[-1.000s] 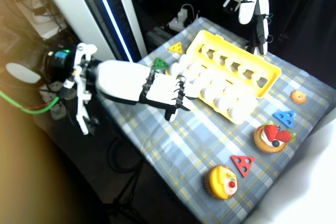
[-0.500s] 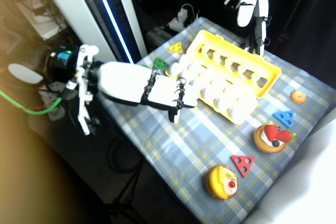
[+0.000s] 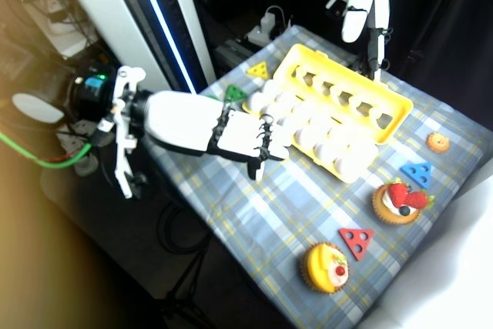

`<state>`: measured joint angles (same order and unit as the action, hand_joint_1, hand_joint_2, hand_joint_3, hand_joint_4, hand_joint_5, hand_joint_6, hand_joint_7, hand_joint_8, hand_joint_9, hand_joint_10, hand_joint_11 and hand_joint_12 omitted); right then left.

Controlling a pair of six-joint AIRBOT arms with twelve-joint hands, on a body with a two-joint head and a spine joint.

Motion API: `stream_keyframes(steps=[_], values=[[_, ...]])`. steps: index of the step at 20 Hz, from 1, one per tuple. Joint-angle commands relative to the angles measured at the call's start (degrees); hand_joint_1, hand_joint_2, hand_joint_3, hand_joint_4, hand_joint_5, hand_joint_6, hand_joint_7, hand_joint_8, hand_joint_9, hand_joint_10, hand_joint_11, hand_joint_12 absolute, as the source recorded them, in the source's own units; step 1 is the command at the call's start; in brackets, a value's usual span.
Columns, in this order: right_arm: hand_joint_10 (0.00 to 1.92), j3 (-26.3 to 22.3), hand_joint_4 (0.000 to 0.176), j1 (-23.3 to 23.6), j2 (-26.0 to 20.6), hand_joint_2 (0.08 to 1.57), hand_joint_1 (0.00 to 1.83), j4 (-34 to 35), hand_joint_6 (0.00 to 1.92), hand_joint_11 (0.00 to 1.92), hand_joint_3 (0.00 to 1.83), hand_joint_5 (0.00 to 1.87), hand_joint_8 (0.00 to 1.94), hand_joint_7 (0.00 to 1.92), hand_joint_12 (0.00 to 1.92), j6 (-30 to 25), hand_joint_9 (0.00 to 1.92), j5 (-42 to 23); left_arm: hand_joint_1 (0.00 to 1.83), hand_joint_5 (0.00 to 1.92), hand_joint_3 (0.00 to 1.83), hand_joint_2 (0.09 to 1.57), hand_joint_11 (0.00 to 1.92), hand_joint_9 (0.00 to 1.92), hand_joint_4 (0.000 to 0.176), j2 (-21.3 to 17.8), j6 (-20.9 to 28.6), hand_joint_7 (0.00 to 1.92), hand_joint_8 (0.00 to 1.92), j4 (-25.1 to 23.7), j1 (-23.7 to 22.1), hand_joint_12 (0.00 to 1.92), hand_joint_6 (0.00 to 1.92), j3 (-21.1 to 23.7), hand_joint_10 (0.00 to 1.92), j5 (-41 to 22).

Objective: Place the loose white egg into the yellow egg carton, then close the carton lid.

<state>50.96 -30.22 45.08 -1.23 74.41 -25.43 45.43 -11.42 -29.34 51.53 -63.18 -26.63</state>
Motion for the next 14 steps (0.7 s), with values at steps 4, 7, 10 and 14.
stream_keyframes(steps=[4, 7, 10, 14], values=[[0.10, 0.17, 0.000, 0.59, -0.28, 1.32, 0.57, 0.44, 0.00, 0.00, 0.00, 0.00, 0.00, 0.00, 1.45, 0.20, 0.00, -6.60, 0.01, 0.00, 0.00, 1.21, 0.32, 0.66, 0.000, -1.26, 0.89, 0.25, 0.00, 1.47, -1.00, 1.36, 0.00, 1.20, 0.07, -9.25], [0.11, 0.17, 0.000, 0.58, -0.27, 1.32, 0.56, 0.57, 0.00, 0.00, 0.00, 0.00, 0.00, 0.00, 1.24, 0.20, 0.00, -6.60, 0.04, 0.00, 0.00, 1.20, 0.26, 0.63, 0.005, -1.81, 0.90, 0.20, 0.00, 1.45, -1.45, 1.36, 0.00, 1.92, 0.06, -10.99], [0.13, 0.17, 0.000, 0.58, -0.30, 1.31, 0.55, 0.58, 0.00, 0.00, 0.00, 0.00, 0.00, 0.00, 1.41, 0.20, 0.00, -6.61, 0.07, 0.00, 0.00, 1.18, 0.27, 0.62, 0.031, -2.45, 0.88, 0.18, 0.00, 1.44, -1.69, 1.35, 0.00, 2.48, 0.05, -12.43], [0.14, 0.15, 0.000, 0.58, -0.38, 1.32, 0.56, 0.78, 0.00, 0.00, 0.00, 0.00, 0.00, 0.00, 1.41, 0.20, 0.00, -6.60, 0.05, 0.00, 0.01, 1.22, 0.18, 0.60, 0.035, -2.63, 0.10, 0.19, 0.00, 1.45, -3.12, 1.46, 0.00, 3.11, 0.04, -14.22]])
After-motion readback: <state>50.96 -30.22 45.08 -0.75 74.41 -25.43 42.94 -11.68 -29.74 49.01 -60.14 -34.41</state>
